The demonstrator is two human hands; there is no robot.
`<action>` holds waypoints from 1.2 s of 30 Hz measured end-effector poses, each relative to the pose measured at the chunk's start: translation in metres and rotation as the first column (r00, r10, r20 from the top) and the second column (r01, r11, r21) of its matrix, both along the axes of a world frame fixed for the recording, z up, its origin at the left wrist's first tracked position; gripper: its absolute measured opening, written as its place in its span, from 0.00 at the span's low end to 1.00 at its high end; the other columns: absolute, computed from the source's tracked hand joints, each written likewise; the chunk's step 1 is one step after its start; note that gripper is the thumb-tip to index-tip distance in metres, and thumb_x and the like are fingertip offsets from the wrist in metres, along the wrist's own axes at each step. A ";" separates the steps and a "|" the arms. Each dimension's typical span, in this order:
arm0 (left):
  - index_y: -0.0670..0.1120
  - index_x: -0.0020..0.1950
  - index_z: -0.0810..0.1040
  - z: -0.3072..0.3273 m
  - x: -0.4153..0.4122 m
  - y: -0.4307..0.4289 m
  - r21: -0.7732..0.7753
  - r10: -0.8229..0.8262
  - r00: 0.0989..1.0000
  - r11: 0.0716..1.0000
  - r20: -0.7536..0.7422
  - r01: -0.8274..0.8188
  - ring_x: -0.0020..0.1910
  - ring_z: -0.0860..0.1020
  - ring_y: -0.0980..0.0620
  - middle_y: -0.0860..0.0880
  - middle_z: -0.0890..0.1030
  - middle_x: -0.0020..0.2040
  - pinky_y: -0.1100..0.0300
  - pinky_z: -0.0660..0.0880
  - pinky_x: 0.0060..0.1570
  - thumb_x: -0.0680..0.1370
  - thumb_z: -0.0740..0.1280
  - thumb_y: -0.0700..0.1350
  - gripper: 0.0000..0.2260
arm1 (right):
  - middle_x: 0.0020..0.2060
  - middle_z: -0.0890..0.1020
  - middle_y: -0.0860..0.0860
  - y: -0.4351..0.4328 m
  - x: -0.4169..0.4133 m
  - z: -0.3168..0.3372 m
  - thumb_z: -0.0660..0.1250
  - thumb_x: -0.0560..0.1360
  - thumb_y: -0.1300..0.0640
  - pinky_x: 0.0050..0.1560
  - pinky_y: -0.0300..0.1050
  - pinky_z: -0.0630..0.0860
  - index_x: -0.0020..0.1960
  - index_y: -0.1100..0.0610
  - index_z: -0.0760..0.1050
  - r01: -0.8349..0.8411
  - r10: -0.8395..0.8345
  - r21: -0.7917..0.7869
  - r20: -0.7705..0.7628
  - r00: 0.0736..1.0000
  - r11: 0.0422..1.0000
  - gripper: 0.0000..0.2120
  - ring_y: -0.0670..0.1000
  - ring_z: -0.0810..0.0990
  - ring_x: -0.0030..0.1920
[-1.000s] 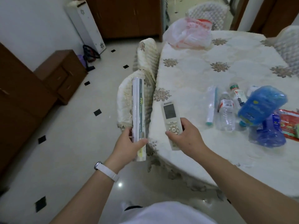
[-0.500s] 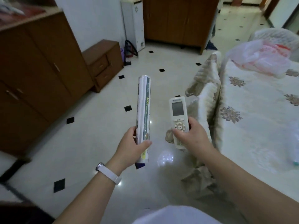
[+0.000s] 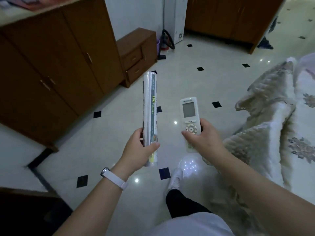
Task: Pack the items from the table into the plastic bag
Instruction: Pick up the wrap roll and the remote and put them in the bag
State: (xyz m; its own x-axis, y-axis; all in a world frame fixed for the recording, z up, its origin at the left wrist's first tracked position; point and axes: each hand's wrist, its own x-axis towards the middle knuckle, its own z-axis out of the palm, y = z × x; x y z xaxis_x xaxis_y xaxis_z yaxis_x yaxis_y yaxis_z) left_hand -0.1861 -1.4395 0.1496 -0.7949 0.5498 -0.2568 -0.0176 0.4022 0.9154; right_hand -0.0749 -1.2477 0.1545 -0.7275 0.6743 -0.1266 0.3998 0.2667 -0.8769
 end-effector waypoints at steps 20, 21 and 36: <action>0.61 0.52 0.72 0.027 -0.256 0.252 0.007 -0.150 0.985 0.989 -0.081 0.151 0.40 0.79 0.66 0.56 0.80 0.50 0.72 0.75 0.34 0.74 0.74 0.40 0.18 | 0.40 0.82 0.46 0.225 -0.227 0.015 0.74 0.71 0.54 0.32 0.34 0.75 0.48 0.49 0.75 0.148 -0.157 -0.128 -0.064 0.985 0.981 0.09 0.43 0.81 0.38; 0.60 0.52 0.72 0.026 -0.267 0.263 0.014 -0.159 0.984 0.987 -0.079 0.161 0.39 0.79 0.68 0.56 0.80 0.50 0.72 0.75 0.35 0.74 0.74 0.40 0.18 | 0.40 0.82 0.46 0.233 -0.234 0.015 0.74 0.71 0.54 0.32 0.33 0.75 0.48 0.48 0.75 0.158 -0.167 -0.130 -0.067 0.984 0.979 0.10 0.42 0.81 0.38; 0.59 0.52 0.72 -0.012 -0.487 0.452 0.069 -0.429 0.903 0.901 -0.017 0.429 0.40 0.79 0.64 0.56 0.80 0.49 0.64 0.77 0.42 0.74 0.74 0.42 0.16 | 0.40 0.81 0.47 0.379 -0.420 0.021 0.74 0.71 0.55 0.27 0.29 0.71 0.48 0.50 0.74 0.428 -0.428 -0.023 -0.006 0.904 0.904 0.10 0.38 0.78 0.34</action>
State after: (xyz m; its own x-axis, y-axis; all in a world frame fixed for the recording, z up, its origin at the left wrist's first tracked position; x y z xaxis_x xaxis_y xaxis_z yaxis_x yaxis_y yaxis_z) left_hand -0.6733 -0.9876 0.1378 -0.4787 0.8537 -0.2050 0.1435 0.3064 0.9410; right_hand -0.4949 -0.8683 0.1753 -0.3710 0.9183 -0.1381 0.4621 0.0535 -0.8852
